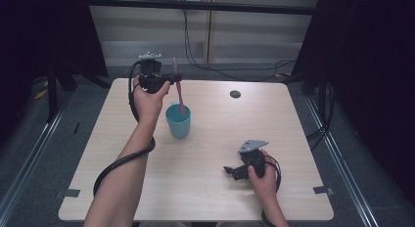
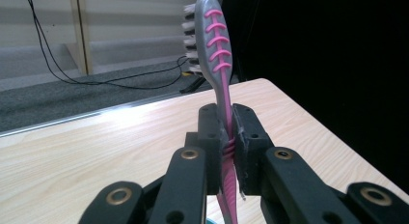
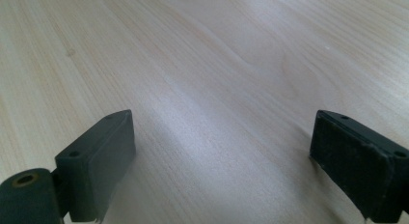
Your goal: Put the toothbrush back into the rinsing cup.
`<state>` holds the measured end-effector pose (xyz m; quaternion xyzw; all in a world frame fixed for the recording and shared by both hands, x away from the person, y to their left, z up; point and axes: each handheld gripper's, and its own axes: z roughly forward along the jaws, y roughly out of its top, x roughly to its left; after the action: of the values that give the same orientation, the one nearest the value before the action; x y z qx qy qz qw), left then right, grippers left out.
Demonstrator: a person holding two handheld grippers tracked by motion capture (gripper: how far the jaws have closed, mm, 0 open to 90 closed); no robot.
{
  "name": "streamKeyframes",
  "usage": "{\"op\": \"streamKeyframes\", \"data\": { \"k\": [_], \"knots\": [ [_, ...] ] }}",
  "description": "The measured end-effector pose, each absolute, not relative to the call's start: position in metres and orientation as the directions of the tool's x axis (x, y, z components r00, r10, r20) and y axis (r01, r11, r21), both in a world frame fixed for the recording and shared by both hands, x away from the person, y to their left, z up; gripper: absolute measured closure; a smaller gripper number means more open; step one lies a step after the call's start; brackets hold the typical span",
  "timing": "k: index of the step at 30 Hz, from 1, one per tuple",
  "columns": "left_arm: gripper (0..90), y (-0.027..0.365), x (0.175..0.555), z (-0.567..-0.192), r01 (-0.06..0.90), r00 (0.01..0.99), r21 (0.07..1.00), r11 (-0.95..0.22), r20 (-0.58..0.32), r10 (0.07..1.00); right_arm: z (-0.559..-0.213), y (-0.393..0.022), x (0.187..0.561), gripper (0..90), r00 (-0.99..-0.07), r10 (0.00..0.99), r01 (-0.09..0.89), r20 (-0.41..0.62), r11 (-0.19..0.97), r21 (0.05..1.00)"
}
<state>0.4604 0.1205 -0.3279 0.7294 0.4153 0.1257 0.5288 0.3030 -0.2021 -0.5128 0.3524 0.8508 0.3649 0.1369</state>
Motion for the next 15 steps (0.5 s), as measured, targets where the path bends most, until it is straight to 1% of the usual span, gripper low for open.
{"op": "streamKeyframes", "data": {
  "k": [15],
  "knots": [
    [83.4, 0.121, 0.464, -0.348, 0.471, 0.605, 0.873, -0.123, -0.219, 0.766, -0.513, -0.202, 0.303, 8.0, -0.715, 0.699, 0.498, 0.024, 0.486, 0.718]
  ]
}}
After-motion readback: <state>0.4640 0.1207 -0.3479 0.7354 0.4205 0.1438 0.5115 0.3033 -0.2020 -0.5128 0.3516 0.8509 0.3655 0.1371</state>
